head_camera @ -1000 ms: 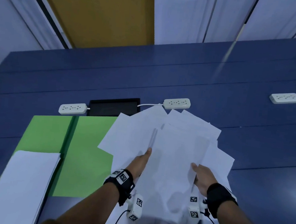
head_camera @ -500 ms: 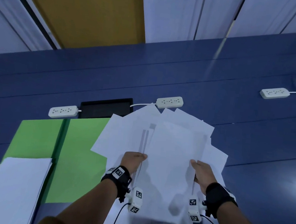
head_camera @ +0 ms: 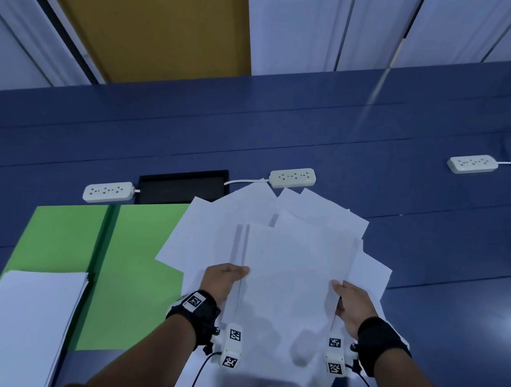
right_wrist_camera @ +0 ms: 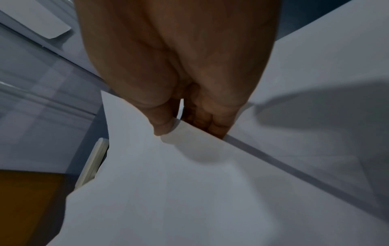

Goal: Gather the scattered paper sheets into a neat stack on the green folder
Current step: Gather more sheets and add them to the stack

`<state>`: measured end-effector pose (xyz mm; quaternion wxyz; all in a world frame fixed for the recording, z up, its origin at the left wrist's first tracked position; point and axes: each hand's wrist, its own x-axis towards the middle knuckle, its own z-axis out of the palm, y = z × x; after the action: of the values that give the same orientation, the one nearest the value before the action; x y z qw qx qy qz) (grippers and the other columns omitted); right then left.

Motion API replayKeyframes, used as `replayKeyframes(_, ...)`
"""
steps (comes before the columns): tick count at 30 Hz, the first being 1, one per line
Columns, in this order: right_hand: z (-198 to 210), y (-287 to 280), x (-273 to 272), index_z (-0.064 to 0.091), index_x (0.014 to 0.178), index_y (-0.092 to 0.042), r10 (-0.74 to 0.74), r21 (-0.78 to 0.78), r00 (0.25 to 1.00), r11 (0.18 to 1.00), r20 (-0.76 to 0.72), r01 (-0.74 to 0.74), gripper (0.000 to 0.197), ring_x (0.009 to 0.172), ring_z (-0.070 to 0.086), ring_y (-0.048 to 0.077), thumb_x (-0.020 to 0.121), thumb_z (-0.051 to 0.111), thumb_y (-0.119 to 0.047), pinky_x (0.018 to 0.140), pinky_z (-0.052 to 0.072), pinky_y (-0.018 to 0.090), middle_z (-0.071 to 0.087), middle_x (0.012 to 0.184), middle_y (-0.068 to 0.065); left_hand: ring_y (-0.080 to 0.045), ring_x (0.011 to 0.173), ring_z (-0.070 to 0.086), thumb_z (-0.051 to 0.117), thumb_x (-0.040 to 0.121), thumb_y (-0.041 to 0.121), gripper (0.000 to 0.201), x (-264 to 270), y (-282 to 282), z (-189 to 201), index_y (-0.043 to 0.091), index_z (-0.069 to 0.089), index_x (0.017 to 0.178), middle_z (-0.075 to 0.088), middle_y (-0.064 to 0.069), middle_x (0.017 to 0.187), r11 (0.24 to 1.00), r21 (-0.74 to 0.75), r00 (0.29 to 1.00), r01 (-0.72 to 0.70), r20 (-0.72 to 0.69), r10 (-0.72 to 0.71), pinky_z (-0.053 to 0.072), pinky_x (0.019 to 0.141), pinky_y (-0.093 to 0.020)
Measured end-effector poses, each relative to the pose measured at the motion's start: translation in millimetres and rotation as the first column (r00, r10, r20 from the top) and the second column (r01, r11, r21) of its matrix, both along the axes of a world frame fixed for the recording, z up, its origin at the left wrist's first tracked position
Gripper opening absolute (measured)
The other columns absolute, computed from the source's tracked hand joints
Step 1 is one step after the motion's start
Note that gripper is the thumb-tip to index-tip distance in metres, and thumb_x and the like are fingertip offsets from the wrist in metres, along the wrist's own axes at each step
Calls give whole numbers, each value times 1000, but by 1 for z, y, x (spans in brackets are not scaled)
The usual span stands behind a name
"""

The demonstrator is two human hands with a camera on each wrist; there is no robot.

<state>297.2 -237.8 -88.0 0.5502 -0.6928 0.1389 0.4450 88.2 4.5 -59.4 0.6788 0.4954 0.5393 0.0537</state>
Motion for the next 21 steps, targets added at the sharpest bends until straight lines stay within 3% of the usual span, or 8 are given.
replayKeyframes(2, 3, 0, -1, 68, 98, -6, 22, 14, 1000, 1000, 10, -22, 9, 87, 62, 28, 103, 65, -13, 81, 51, 37, 68, 94, 11, -17, 104, 67, 85, 84, 18, 12, 1, 0, 1, 10, 79, 89, 78, -2, 105, 1000, 5, 1000, 18, -1, -18, 46, 86, -27)
replayKeyframes(5, -3, -1, -1, 64, 100, -9, 75, 9, 996, 997, 43, -76, 16, 89, 51, 27, 96, 73, -21, 84, 44, 39, 54, 97, 8, -13, 92, 61, 80, 90, 18, 9, 5, -3, 9, 16, 72, 86, 71, 1, 105, 994, -20, 993, 110, -44, -111, 43, 69, -24)
replayKeyframes(9, -19, -5, 3, 57, 102, -22, 99, -7, 993, 995, 63, -99, 35, 90, 42, 24, 78, 78, -36, 86, 36, 39, 46, 101, 0, -7, 52, 38, 66, 101, 28, 27, 6, -6, 10, 19, 56, 77, 43, 11, 58, 957, -20, 948, 290, -128, -290, 29, 57, -24)
replayKeyframes(12, -13, -4, 0, 55, 97, -20, 100, -14, 994, 995, 44, -100, 25, 89, 42, 24, 87, 76, -31, 86, 35, 38, 45, 97, 2, -14, 47, 25, 67, 99, 24, 57, 5, -7, 4, 24, 34, 53, 24, 14, 44, 928, 103, 924, 358, -182, -336, 22, 54, -27)
replayKeyframes(16, -14, -4, 0, 63, 94, -16, 84, -28, 996, 996, 43, -83, 16, 89, 46, 24, 93, 74, -28, 84, 39, 38, 48, 95, 4, -18, 52, 37, 74, 94, 28, 66, 2, -9, 7, 14, 29, 48, 37, 9, 40, 899, 236, 918, 370, -245, -313, 30, 61, -30)
replayKeyframes(18, -10, -2, -2, 66, 95, -15, 76, -15, 997, 997, 32, -76, 12, 90, 49, 24, 97, 72, -25, 85, 42, 38, 52, 95, 4, -27, 81, 71, 77, 92, 31, 58, 2, -9, 13, 2, 45, 53, 78, -5, 80, 895, 290, 926, 338, -270, -263, 51, 77, -34)
replayKeyframes(19, -9, -2, -2, 64, 93, -16, 81, -24, 996, 996, 25, -81, 12, 89, 49, 24, 99, 71, -24, 85, 41, 38, 51, 94, 5, -32, 102, 71, 79, 90, 33, 54, 3, -10, 18, 5, 51, 53, 76, -14, 104, 895, 311, 934, 319, -263, -241, 54, 89, -36)
replayKeyframes(21, -7, -2, -3, 55, 83, -17, 87, -30, 995, 996, 40, -86, 23, 86, 43, 26, 99, 70, -22, 83, 36, 39, 44, 91, 7, -25, 103, 72, 82, 87, 33, 46, 4, -12, 22, 6, 61, 56, 79, -7, 104, 909, 307, 949, 283, -230, -218, 53, 92, -34)
